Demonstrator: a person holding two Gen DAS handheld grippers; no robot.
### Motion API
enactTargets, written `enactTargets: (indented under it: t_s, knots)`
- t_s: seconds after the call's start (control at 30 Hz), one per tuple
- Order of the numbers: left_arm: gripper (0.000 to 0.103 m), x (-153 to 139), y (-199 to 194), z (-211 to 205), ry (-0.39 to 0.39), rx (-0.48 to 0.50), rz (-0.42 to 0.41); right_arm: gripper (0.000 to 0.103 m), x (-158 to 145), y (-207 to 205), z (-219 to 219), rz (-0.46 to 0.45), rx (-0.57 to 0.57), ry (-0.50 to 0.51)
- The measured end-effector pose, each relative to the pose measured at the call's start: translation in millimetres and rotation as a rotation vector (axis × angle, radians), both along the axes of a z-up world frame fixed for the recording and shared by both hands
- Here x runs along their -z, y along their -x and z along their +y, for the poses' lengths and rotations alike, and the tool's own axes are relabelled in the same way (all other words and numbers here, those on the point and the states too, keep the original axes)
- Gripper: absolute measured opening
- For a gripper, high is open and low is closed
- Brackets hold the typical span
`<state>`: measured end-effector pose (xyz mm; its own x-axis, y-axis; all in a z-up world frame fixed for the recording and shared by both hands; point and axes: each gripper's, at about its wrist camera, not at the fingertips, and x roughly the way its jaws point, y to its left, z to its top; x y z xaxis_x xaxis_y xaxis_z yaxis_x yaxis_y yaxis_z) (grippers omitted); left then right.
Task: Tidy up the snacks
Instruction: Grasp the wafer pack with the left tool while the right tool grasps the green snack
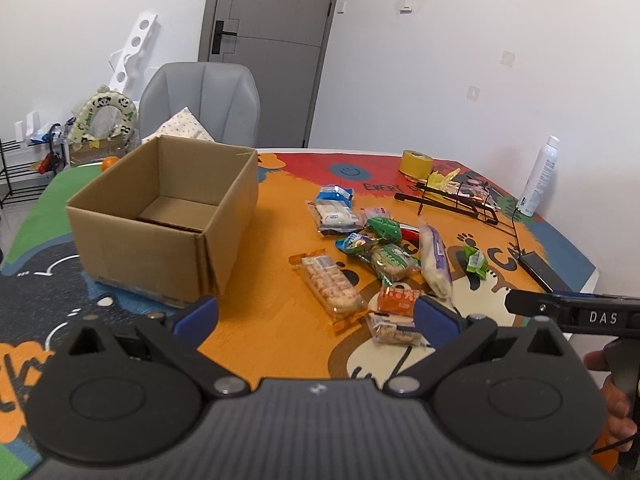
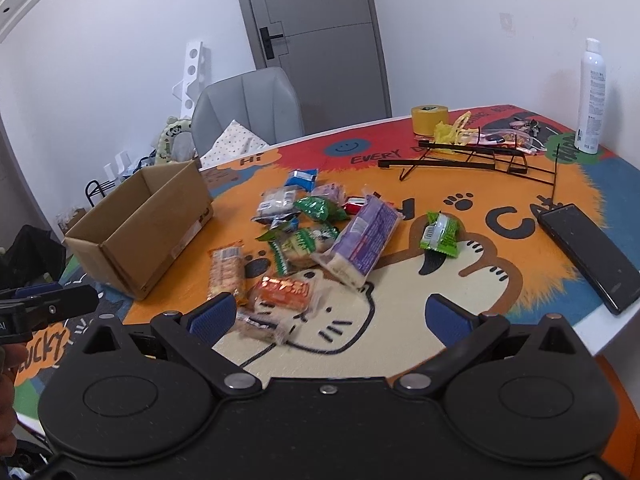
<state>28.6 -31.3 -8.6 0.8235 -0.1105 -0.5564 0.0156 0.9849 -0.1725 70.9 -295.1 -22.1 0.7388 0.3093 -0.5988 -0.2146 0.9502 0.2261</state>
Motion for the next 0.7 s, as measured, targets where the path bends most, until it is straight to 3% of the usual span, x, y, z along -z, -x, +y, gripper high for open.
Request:
enactTargets:
  t_s: [0.4, 0.7]
  knots:
    - [0.101, 23.8, -49.8, -2.5, 0.044, 0.018, 0.029, 0.091, 20.6, -44.0, -14.9, 0.039, 0.062, -0.001]
    - [0.086, 44.6, -89.5, -6.2, 0.067, 0.038, 0.067, 0.079, 38.0, -75.2, -31.1, 0.064, 0.148, -0.012]
